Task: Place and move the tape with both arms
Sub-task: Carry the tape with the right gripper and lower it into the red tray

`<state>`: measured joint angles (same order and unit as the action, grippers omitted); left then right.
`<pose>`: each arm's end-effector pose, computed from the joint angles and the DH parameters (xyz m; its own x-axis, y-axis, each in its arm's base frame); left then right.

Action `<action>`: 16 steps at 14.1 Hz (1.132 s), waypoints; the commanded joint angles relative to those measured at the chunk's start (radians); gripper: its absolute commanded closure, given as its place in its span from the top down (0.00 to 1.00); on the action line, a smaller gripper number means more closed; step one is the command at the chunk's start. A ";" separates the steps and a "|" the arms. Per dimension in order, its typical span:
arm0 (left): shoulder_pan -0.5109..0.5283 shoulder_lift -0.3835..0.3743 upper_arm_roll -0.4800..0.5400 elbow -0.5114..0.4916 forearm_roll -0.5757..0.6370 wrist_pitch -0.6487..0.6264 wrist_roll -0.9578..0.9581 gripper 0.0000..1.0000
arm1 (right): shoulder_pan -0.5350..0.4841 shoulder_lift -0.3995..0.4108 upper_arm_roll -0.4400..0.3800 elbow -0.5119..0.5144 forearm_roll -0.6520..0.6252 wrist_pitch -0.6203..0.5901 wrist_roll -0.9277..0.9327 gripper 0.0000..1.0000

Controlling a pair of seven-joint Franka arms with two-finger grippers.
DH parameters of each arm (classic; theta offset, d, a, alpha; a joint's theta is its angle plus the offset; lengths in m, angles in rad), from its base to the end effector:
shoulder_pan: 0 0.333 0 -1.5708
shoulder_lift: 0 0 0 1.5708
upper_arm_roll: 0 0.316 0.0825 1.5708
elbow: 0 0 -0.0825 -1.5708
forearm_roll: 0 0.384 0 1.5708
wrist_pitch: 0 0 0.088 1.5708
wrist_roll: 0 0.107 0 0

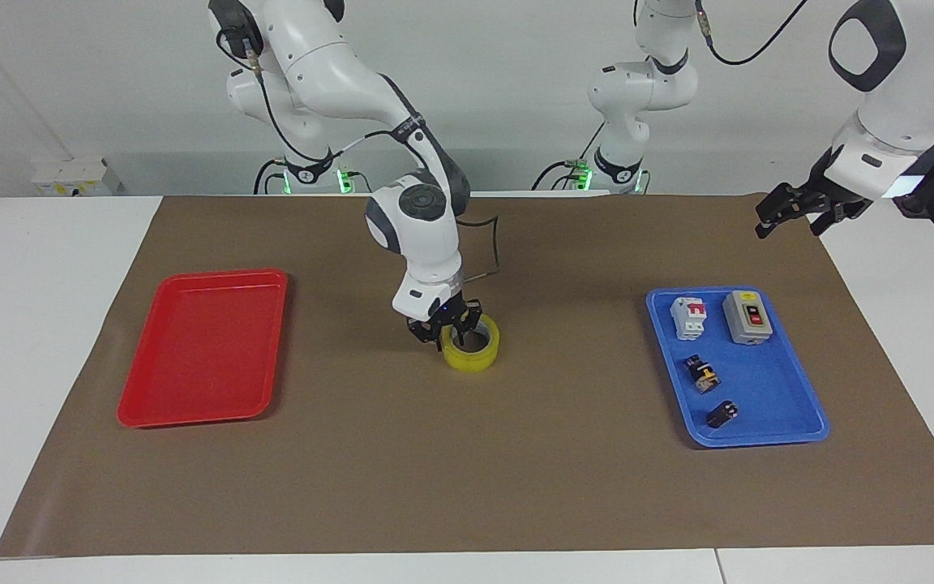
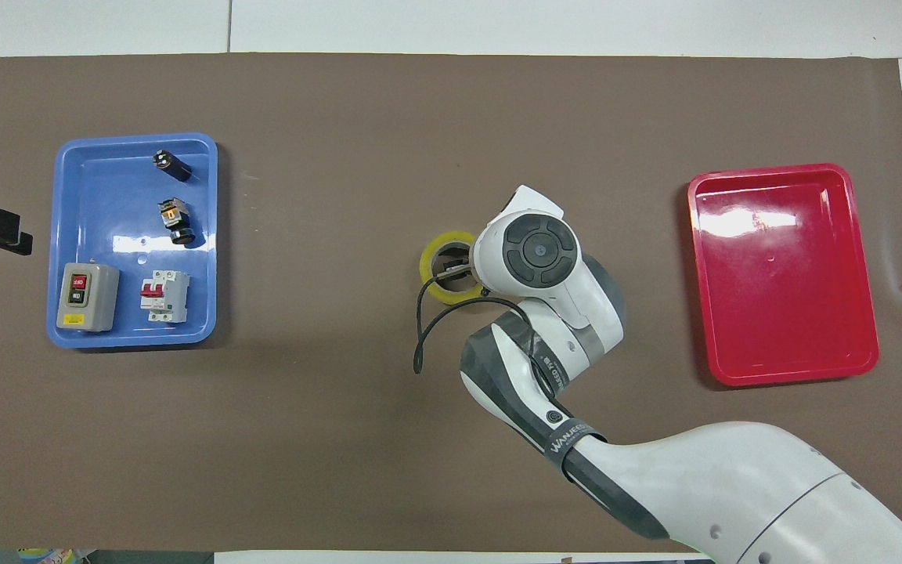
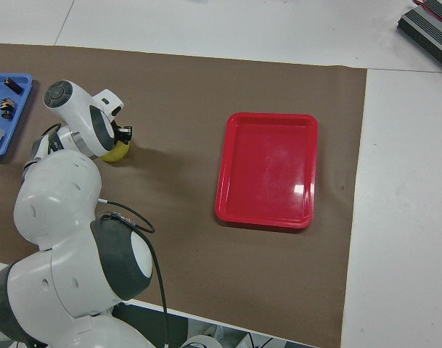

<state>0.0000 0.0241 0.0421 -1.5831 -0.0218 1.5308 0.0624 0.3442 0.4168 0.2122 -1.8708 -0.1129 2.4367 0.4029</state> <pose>0.5560 0.0207 0.6020 0.9970 -0.0212 -0.0749 -0.0194 -0.9995 0.0255 0.5573 0.3349 0.3112 0.9685 0.2009 0.1473 0.2118 -0.9753 -0.0622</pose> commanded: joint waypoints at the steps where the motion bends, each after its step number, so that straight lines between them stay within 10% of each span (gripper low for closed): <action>1: -0.003 -0.039 -0.008 -0.034 -0.012 -0.005 -0.018 1.00 | -0.024 0.014 0.012 0.047 -0.021 -0.050 0.019 0.00; 5: -0.014 -0.039 -0.007 -0.032 -0.006 -0.009 -0.021 1.00 | -0.112 0.027 0.012 0.294 -0.021 -0.405 -0.147 0.00; 16: -0.015 -0.041 -0.011 -0.034 -0.003 0.019 -0.035 1.00 | -0.658 -0.127 0.012 0.165 -0.008 -0.613 -0.855 0.00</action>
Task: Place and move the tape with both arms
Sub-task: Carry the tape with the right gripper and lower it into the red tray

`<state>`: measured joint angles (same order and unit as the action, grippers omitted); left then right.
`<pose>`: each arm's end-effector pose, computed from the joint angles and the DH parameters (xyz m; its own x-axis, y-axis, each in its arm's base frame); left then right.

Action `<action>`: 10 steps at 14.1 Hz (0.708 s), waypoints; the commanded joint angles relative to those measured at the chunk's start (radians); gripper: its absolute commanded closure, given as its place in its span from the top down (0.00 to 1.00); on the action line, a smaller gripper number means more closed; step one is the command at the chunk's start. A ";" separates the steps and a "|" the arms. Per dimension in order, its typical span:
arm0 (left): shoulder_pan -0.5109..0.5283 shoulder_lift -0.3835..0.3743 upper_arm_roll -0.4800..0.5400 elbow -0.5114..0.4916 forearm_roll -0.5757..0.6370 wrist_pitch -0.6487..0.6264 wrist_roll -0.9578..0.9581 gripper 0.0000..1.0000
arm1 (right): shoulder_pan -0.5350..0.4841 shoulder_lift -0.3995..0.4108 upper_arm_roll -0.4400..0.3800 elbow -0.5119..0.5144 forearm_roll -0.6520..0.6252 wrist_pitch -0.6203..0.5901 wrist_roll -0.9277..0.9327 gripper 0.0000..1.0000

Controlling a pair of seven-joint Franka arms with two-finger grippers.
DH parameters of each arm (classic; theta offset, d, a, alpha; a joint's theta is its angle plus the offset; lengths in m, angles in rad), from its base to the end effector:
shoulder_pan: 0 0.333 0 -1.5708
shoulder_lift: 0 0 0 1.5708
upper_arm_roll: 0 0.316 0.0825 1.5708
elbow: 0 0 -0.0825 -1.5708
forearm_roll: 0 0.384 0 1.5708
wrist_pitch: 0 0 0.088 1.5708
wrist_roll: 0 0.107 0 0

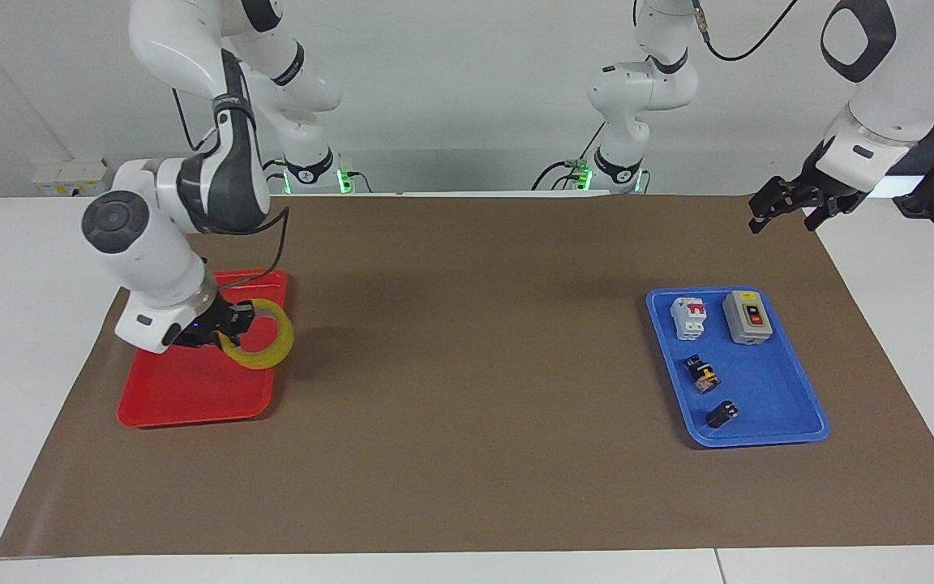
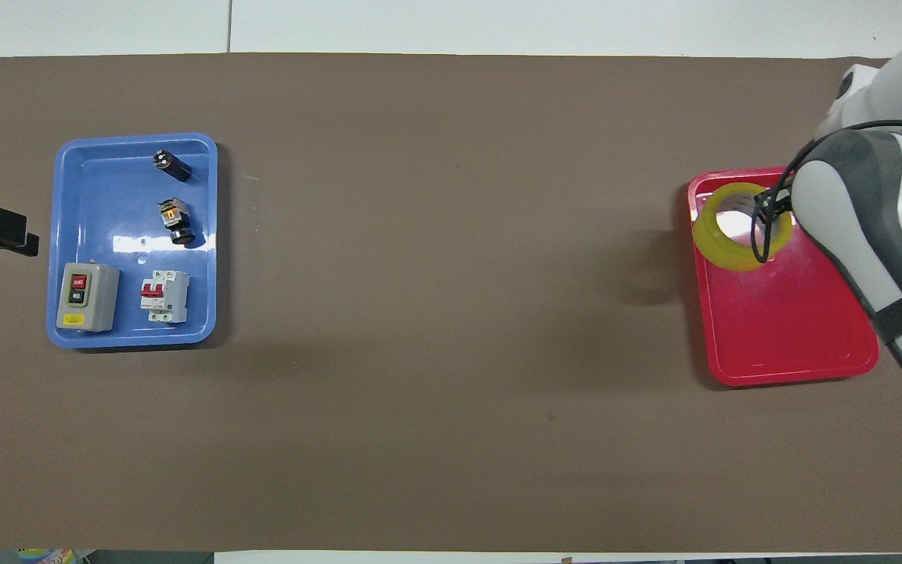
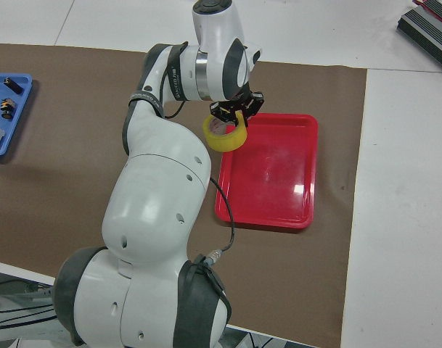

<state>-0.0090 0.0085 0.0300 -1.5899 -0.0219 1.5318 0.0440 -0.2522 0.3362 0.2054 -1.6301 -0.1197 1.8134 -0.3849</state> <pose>0.5519 0.0091 0.6076 0.9976 -0.0239 -0.0655 -0.0223 -0.9995 0.0245 0.6367 -0.0526 0.4170 0.9216 0.3576 -0.1508 0.3597 -0.9330 -0.0142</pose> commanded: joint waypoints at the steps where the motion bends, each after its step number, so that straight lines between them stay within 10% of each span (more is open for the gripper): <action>1: -0.006 -0.025 0.001 -0.027 -0.004 0.014 -0.015 1.00 | -0.091 -0.060 0.019 -0.115 -0.001 0.032 -0.095 0.00; 10: 0.004 -0.027 0.001 -0.027 -0.004 0.008 -0.018 1.00 | -0.197 -0.132 0.019 -0.401 0.000 0.382 -0.232 0.00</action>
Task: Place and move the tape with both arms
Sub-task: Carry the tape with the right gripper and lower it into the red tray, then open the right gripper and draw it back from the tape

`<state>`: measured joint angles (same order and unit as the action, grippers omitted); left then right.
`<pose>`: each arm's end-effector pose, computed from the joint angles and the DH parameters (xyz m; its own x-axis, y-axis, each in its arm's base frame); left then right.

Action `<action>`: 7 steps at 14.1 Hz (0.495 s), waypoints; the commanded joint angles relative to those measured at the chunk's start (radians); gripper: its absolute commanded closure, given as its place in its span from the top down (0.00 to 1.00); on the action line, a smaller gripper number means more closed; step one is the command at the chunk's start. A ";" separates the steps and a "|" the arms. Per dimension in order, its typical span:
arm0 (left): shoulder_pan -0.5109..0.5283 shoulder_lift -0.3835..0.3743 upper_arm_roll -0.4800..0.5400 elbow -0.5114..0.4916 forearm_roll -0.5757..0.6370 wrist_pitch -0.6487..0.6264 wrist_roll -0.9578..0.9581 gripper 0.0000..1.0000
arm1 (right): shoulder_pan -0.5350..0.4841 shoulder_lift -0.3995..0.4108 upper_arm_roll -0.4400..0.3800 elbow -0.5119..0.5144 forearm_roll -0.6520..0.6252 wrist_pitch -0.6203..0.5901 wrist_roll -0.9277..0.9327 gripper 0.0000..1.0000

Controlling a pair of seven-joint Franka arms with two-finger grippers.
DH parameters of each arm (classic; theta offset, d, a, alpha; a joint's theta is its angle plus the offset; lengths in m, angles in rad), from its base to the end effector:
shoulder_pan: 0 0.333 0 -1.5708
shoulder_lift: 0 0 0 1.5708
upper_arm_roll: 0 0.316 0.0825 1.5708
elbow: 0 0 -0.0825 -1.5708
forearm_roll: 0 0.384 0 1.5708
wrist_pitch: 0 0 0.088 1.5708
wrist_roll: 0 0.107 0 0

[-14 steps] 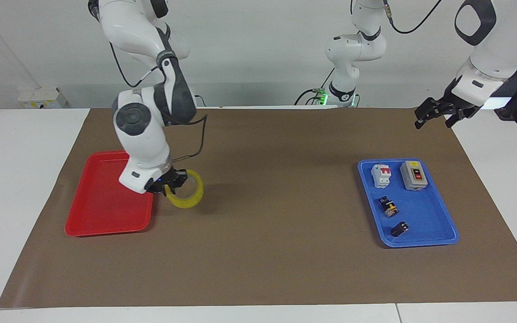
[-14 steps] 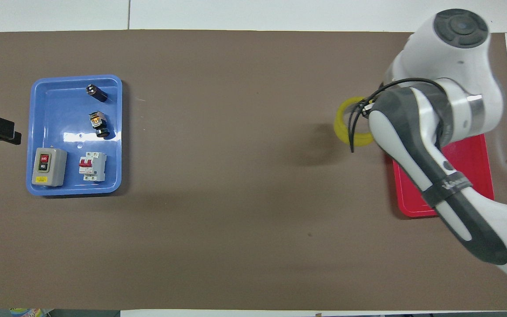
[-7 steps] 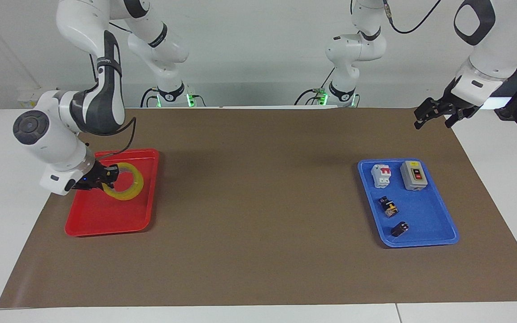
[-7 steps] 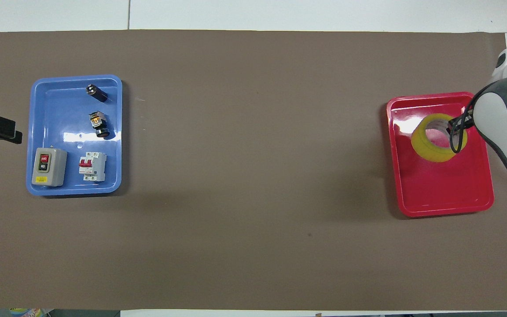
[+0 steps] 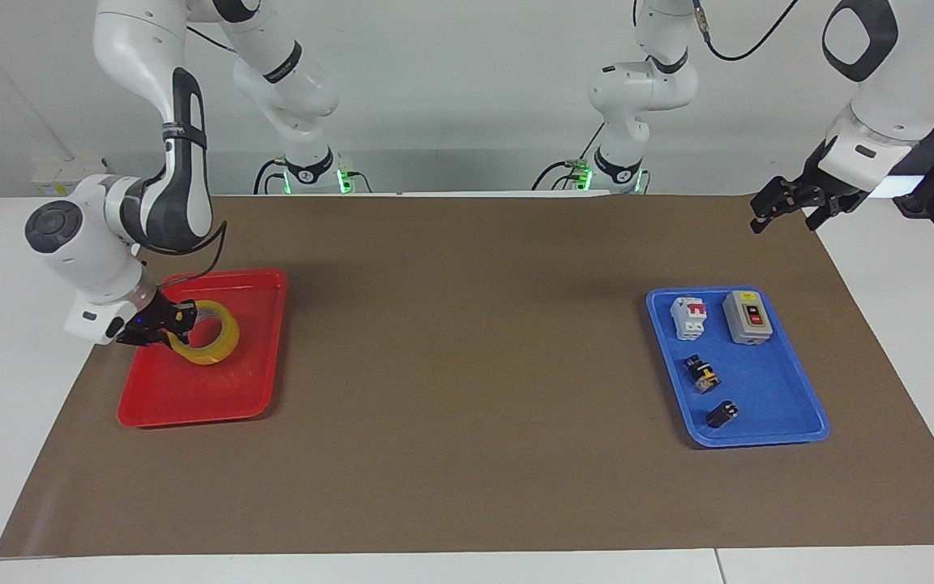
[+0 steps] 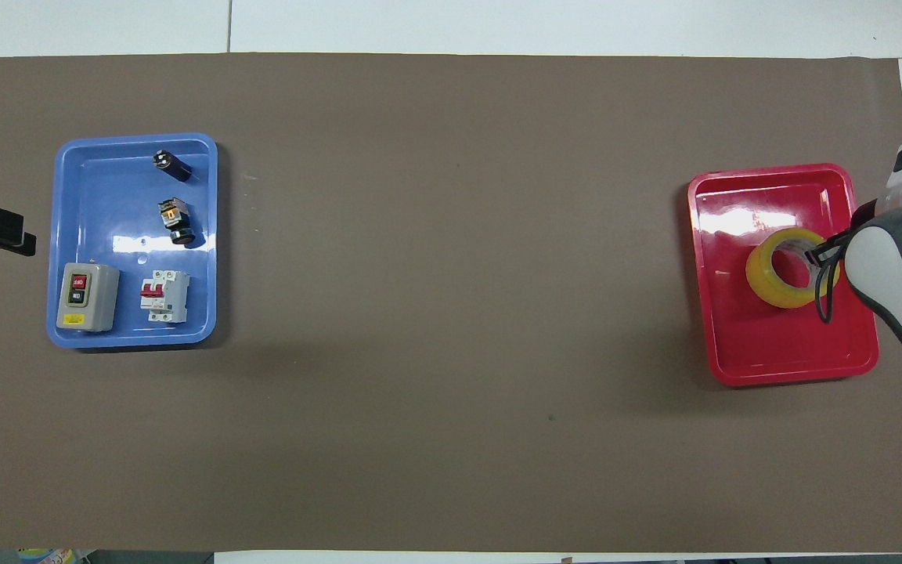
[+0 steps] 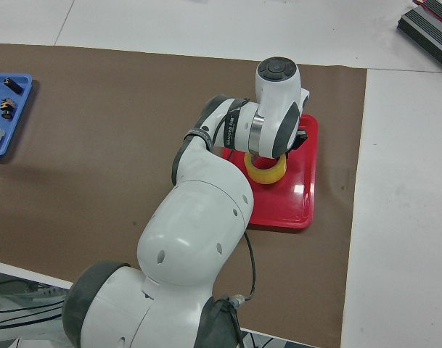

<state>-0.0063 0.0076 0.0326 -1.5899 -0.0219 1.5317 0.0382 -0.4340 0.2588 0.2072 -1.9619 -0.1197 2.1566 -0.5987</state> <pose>0.5516 0.0120 0.6081 0.9978 -0.0128 -0.0649 -0.0112 -0.9996 0.0241 0.5799 -0.1434 0.3414 0.9042 0.4209 -0.0725 0.4222 -0.9065 0.0027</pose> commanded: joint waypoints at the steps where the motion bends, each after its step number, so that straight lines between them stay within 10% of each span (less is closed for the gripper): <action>1: 0.002 -0.026 0.001 -0.027 -0.004 0.008 -0.012 1.00 | -0.018 -0.059 0.017 -0.095 0.000 0.078 -0.024 0.00; 3: 0.002 -0.026 0.001 -0.027 -0.004 0.008 -0.012 1.00 | -0.023 -0.072 0.015 -0.135 0.000 0.114 -0.027 0.00; 4: 0.002 -0.026 0.001 -0.027 -0.004 0.008 -0.012 1.00 | -0.020 -0.072 0.017 -0.134 0.000 0.111 -0.024 0.22; 5: 0.002 -0.026 0.001 -0.027 -0.004 0.008 -0.012 1.00 | -0.019 -0.072 0.017 -0.124 -0.001 0.105 -0.023 0.75; 6: 0.002 -0.026 -0.002 -0.027 -0.004 0.008 -0.012 1.00 | -0.020 -0.070 0.017 -0.120 -0.002 0.098 -0.027 1.00; 7: 0.002 -0.026 0.001 -0.027 -0.004 0.008 -0.012 1.00 | -0.022 -0.070 0.017 -0.111 -0.002 0.088 -0.027 1.00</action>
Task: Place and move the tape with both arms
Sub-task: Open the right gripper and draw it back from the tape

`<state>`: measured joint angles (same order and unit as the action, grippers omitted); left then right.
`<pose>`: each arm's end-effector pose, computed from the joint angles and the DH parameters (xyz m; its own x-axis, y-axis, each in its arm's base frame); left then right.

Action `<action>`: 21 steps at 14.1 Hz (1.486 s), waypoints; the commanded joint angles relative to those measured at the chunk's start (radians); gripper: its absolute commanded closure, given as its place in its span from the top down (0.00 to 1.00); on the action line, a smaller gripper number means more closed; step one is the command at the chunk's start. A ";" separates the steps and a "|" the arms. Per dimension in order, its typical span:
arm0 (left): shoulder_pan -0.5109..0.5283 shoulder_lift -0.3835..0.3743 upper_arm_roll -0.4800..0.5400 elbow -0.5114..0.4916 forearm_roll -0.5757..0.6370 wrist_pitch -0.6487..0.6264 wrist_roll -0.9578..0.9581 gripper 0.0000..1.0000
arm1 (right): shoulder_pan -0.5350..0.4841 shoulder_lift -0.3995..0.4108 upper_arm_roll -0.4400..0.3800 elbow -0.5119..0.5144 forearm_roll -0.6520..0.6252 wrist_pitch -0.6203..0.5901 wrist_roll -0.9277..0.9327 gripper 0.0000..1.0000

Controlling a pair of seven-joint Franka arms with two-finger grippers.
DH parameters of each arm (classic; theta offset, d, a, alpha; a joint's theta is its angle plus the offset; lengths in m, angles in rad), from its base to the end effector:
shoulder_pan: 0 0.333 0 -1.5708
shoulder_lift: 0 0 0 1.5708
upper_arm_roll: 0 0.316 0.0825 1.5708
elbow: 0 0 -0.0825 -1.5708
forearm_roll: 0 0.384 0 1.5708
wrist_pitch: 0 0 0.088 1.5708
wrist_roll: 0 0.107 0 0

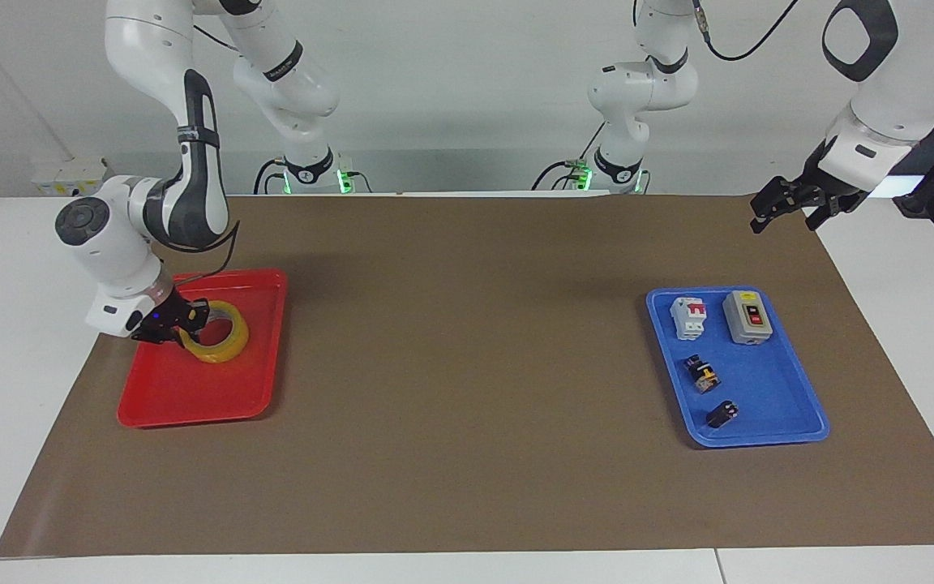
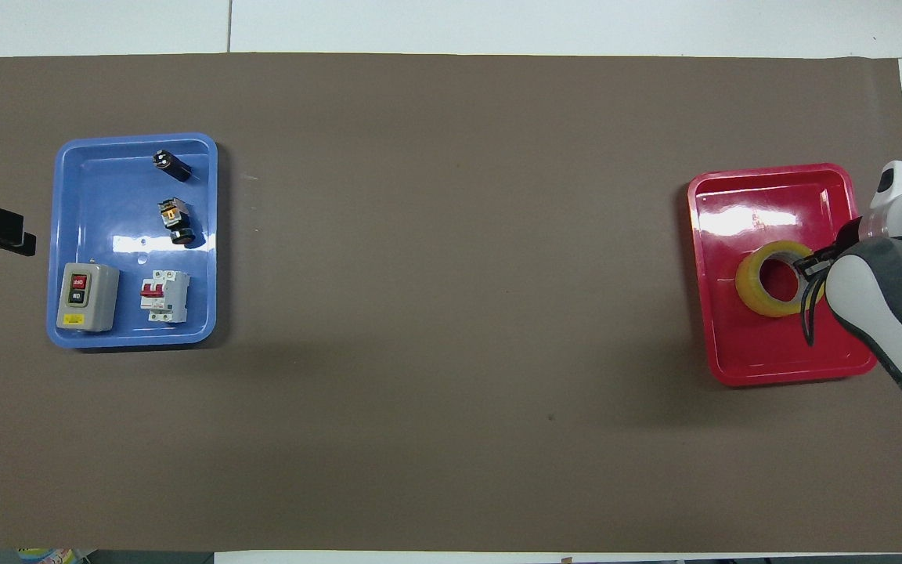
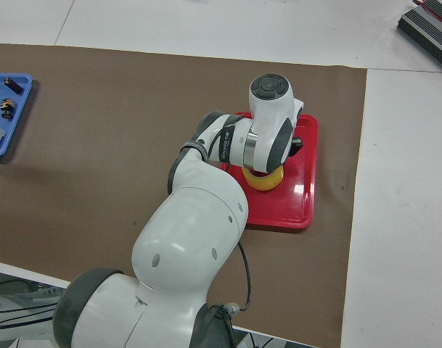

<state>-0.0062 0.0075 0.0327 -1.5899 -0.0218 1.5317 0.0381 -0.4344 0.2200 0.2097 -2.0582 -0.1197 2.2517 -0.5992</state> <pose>0.5516 0.0121 0.6081 0.9978 -0.0125 -0.0648 -0.0109 -0.9997 0.0240 0.5643 -0.1352 0.3300 0.9014 0.4308 -0.0439 0.4321 -0.9015 0.0256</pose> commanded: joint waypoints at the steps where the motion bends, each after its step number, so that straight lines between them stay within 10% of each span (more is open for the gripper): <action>1: 0.002 -0.026 0.001 -0.027 -0.004 0.008 -0.012 1.00 | -0.015 -0.031 0.016 0.004 0.000 -0.038 -0.025 1.00; 13: 0.002 -0.026 0.001 -0.027 -0.004 0.008 -0.012 1.00 | 0.105 -0.175 0.039 0.359 0.072 -0.622 0.375 1.00; 21: 0.002 -0.026 0.001 -0.027 -0.004 0.008 -0.012 1.00 | 0.112 -0.223 0.065 0.493 0.147 -0.727 0.463 1.00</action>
<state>-0.0062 0.0075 0.0327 -1.5899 -0.0219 1.5317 0.0380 -0.3197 -0.0317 0.2690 -1.6253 0.0212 1.5557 -0.1486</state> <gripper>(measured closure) 0.000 0.000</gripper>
